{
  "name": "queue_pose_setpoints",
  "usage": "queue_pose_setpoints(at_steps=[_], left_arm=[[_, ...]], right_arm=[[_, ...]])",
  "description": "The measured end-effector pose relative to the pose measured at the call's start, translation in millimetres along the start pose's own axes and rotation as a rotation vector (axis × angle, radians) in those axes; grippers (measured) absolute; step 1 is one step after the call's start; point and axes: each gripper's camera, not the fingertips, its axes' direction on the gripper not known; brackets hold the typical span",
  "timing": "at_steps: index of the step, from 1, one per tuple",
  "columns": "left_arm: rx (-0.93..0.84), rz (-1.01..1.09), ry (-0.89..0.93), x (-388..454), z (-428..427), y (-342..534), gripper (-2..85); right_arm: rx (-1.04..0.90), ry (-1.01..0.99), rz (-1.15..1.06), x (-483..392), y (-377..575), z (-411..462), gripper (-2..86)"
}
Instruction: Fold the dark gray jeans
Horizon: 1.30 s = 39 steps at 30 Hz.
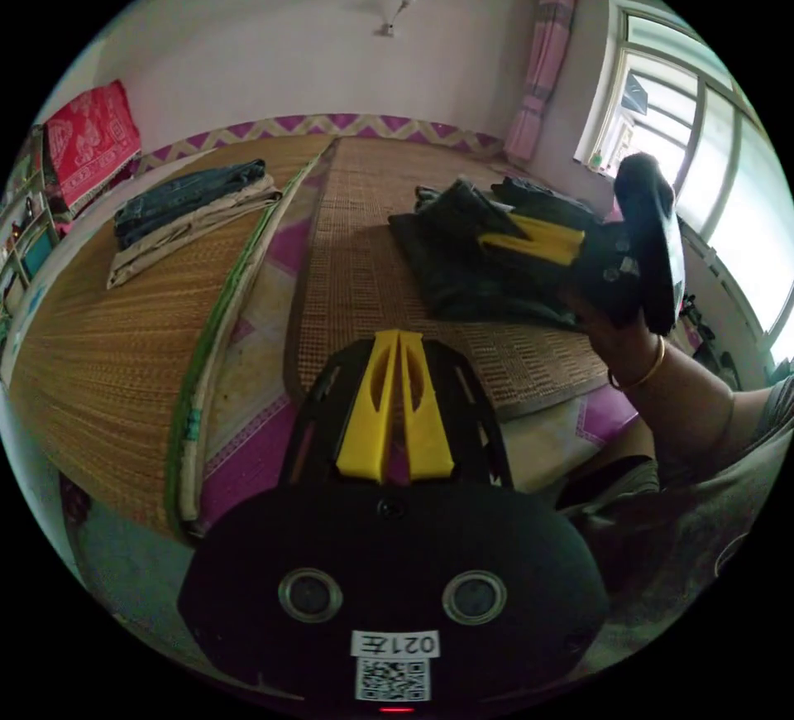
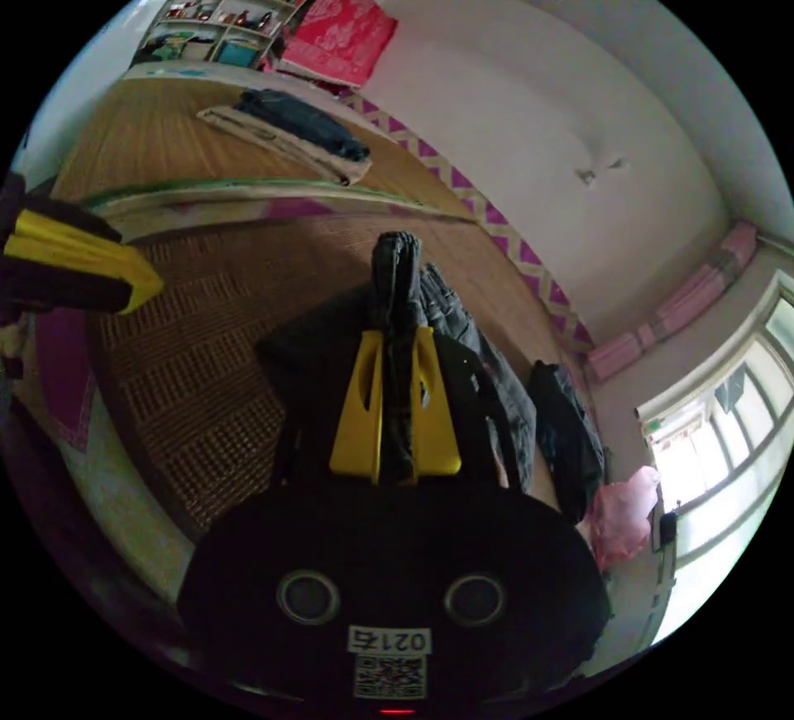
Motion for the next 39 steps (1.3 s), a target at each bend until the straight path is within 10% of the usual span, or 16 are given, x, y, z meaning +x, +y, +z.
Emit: queue_pose_setpoints(at_steps=[8, 21, 39], left_arm=[[0.044, -0.015, 0.075, -15, 16, -50, -0.3], [-0.233, -0.281, 0.528, -116, 131, -160, 20.4], [-0.19, -0.086, 0.655, -61, 97, -273, 5.3]], right_arm=[[0.047, -0.181, -0.021, 22, 46, 2, 5.5], [-0.203, -0.805, 1.032, 325, 258, 156, 17.4], [-0.038, -1.046, 0.973, 423, 282, 180, 6.0]])
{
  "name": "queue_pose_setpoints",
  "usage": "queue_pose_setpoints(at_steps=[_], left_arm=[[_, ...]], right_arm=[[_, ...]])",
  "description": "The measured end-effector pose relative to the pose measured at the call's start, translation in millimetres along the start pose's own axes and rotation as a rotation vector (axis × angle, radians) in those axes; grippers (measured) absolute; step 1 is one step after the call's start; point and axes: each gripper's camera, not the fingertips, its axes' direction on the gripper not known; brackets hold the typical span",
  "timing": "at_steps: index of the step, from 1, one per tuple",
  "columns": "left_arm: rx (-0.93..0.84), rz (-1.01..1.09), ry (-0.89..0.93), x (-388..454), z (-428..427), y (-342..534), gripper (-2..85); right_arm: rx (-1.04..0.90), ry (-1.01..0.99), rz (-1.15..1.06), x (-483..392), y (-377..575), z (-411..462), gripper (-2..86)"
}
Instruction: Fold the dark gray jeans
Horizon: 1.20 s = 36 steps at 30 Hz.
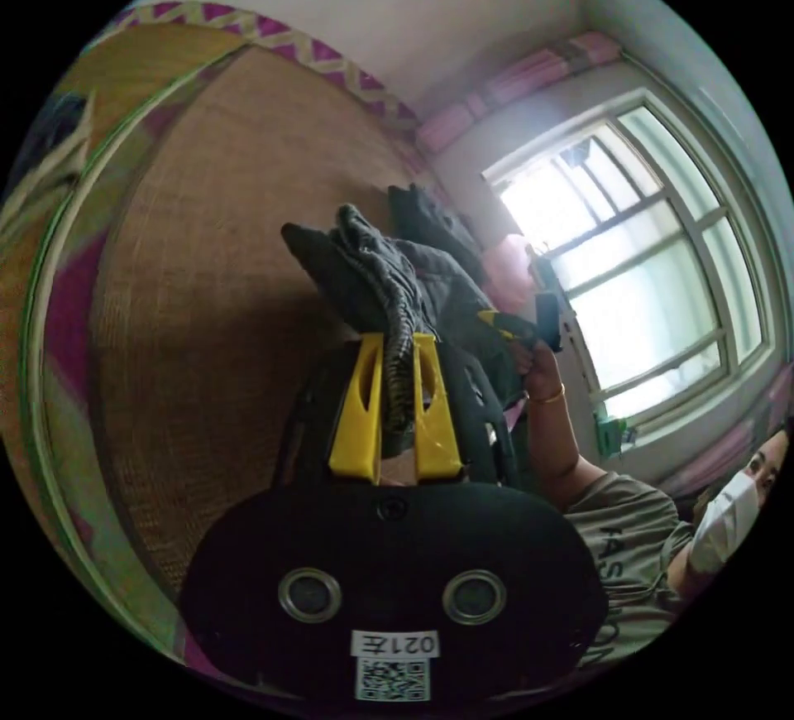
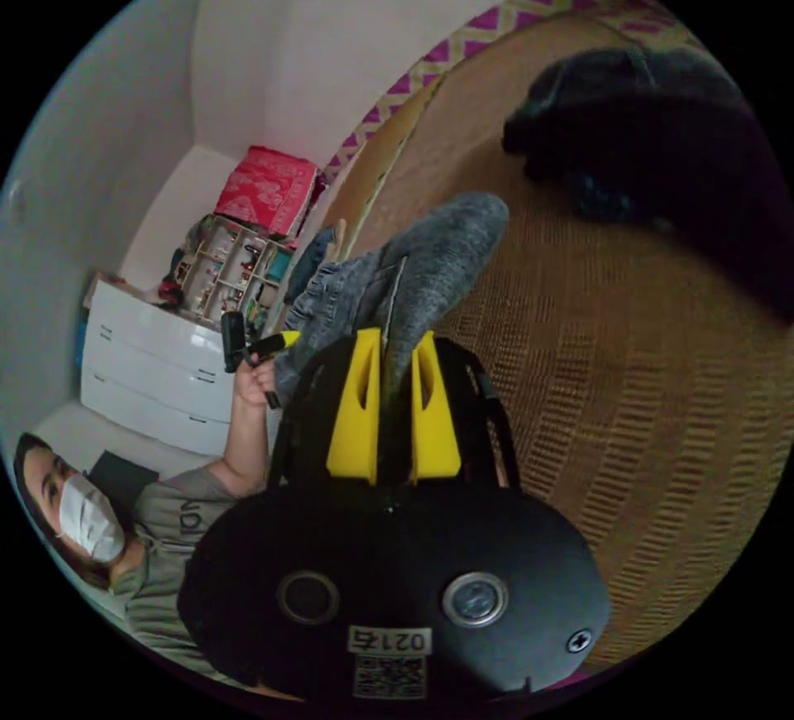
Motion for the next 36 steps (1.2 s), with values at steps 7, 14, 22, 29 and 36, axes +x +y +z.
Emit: queue_pose_setpoints(at_steps=[7, 14, 22, 29, 36], left_arm=[[0.009, 0.108, 0.085, 85, 106, -159, 5.9], [0.0, 0.053, -0.146, 77, 188, -176, 1.5], [-0.03, 0.215, -0.394, 77, 114, -54, -0.8], [0.235, 0.326, -0.808, 98, 6, 93, -0.9], [0.403, -0.013, -1.09, 69, -115, 220, -0.6]], right_arm=[[0.231, 0.252, -0.053, 0, -80, -146, 6.6], [0.141, 0.846, 0.098, 58, -139, -146, 15.7], [0.07, 0.813, -0.361, -45, -103, -34, 11.8], [0.093, 0.675, -0.809, -182, -48, 113, 7.4], [-0.028, 0.523, -1.087, -324, -37, 286, 10.6]])
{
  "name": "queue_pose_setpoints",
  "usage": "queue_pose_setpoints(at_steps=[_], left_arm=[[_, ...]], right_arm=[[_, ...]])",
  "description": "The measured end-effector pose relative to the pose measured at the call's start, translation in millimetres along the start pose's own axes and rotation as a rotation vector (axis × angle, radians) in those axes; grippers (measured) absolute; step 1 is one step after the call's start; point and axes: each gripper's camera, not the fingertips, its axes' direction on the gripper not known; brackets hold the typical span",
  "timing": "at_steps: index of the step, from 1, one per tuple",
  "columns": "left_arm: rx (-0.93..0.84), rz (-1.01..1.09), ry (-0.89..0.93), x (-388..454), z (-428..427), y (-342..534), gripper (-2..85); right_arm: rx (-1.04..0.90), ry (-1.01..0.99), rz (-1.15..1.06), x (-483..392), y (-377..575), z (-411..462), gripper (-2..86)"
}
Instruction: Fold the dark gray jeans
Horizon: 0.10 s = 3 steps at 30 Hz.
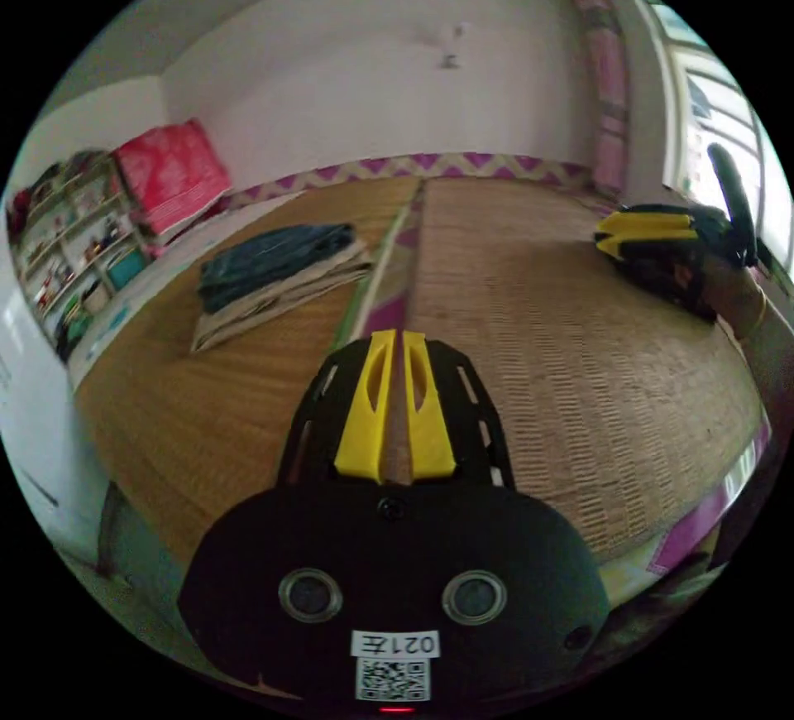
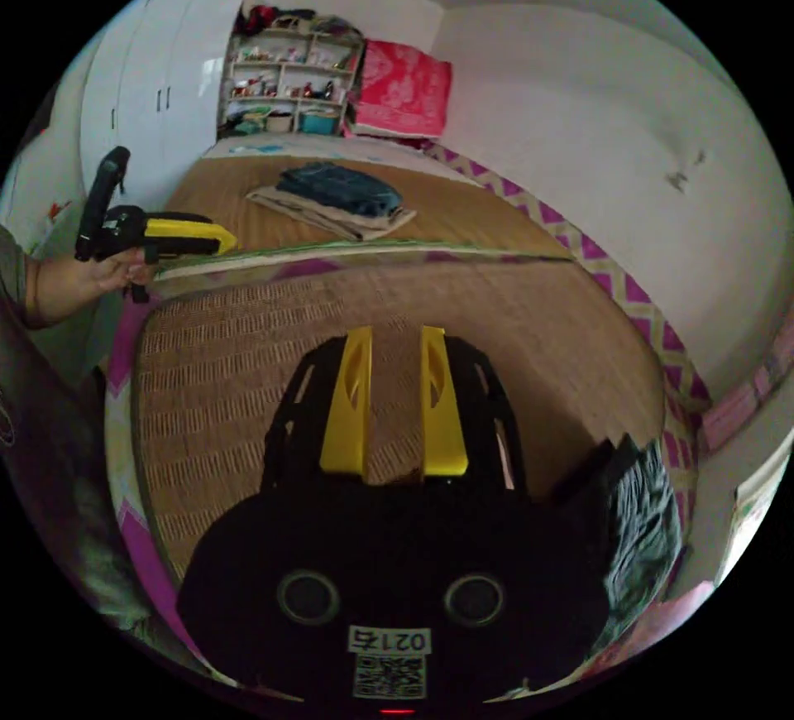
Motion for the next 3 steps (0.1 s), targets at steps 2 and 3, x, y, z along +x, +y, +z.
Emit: queue_pose_setpoints(at_steps=[2, 3], left_arm=[[-0.027, -0.056, -0.064, -31, -8, 15, -0.2], [-0.049, -0.1, -0.095, -50, -11, 25, 0.0]], right_arm=[[0.011, -0.013, -0.045, -27, -44, 25, 11.4], [0.005, -0.039, -0.064, -43, -73, 42, 12.4]])
